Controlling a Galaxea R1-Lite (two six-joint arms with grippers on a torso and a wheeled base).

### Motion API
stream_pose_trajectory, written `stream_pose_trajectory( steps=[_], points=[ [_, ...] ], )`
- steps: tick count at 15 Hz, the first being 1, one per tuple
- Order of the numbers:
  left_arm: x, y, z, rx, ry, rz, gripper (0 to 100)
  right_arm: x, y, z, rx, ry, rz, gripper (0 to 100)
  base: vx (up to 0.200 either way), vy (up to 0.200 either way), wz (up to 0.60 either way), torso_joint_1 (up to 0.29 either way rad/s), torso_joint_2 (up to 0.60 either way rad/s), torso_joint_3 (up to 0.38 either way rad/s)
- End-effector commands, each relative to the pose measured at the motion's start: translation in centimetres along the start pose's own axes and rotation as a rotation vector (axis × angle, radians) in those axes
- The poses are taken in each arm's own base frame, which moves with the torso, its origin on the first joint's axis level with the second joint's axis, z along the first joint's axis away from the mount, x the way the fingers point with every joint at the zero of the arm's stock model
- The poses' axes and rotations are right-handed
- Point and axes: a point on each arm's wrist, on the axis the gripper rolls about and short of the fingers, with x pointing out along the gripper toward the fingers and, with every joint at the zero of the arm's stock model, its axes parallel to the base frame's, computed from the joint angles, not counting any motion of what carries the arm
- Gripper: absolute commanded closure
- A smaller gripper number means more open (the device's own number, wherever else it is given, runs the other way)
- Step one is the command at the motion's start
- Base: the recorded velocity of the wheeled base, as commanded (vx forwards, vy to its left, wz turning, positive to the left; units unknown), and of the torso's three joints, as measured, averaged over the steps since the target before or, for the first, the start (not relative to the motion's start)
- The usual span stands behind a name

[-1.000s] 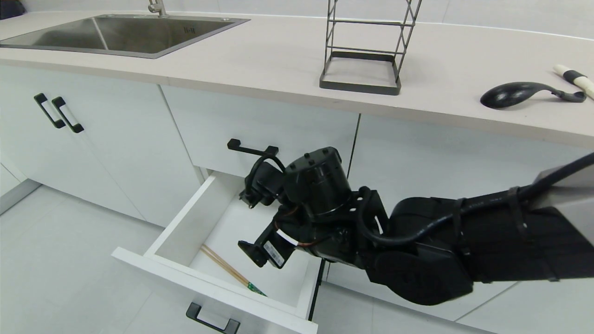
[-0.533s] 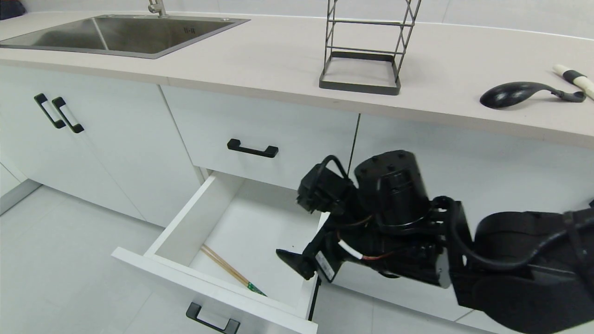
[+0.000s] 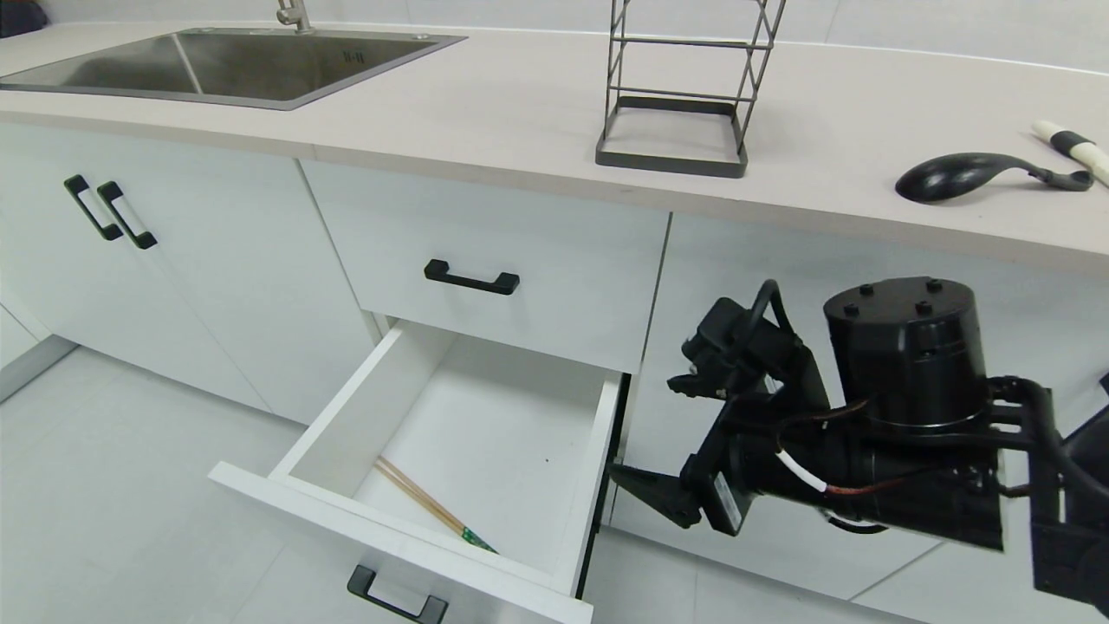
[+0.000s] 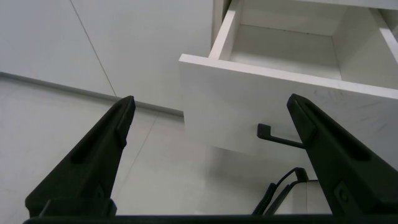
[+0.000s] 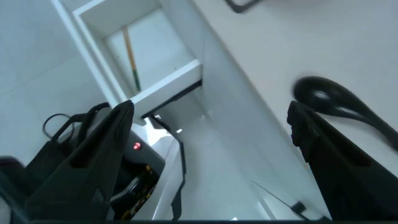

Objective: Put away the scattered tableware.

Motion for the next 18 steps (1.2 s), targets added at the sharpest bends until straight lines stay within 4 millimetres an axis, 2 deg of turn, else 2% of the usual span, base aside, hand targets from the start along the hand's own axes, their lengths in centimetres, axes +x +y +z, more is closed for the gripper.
stream_pose_trajectory(
  steps=[1, 3, 4, 8, 11, 13, 15, 18],
  points=[
    [0.0, 0.0, 0.0, 0.0, 0.0, 0.0, 0, -0.4, 0.3, 0.9, -0.014, -0.037, 0.013, 0, 0.0, 0.0, 0.0, 0.0, 0.0, 0.0],
    [0.0, 0.0, 0.0, 0.0, 0.002, 0.0, 0, -0.7, 0.6, 2.1, -0.047, -0.089, 0.112, 0, 0.0, 0.0, 0.0, 0.0, 0.0, 0.0],
    [0.0, 0.0, 0.0, 0.0, 0.002, 0.0, 0, -1.0, 1.9, 2.4, -0.098, -0.115, 0.202, 0, 0.0, 0.0, 0.0, 0.0, 0.0, 0.0],
    [0.0, 0.0, 0.0, 0.0, 0.002, 0.0, 0, -0.2, 2.9, 1.0, -0.255, -0.054, 0.148, 0, 0.0, 0.0, 0.0, 0.0, 0.0, 0.0],
    [0.0, 0.0, 0.0, 0.0, 0.002, 0.0, 0, -0.1, 2.9, 0.6, -0.267, -0.04, 0.139, 0, 0.0, 0.0, 0.0, 0.0, 0.0, 0.0],
    [0.0, 0.0, 0.0, 0.0, 0.002, 0.0, 0, -0.6, 2.9, -1.2, -0.264, 0.002, 0.097, 0, 0.0, 0.0, 0.0, 0.0, 0.0, 0.0],
    [0.0, 0.0, 0.0, 0.0, 0.0, 0.0, 0, -1.0, 3.0, -2.1, -0.262, -0.006, 0.084, 0, 0.0, 0.0, 0.0, 0.0, 0.0, 0.0],
    [0.0, 0.0, 0.0, 0.0, 0.002, 0.0, 0, -1.2, 2.9, -2.2, -0.262, -0.012, 0.067, 0, 0.0, 0.0, 0.0, 0.0, 0.0, 0.0]
  ],
)
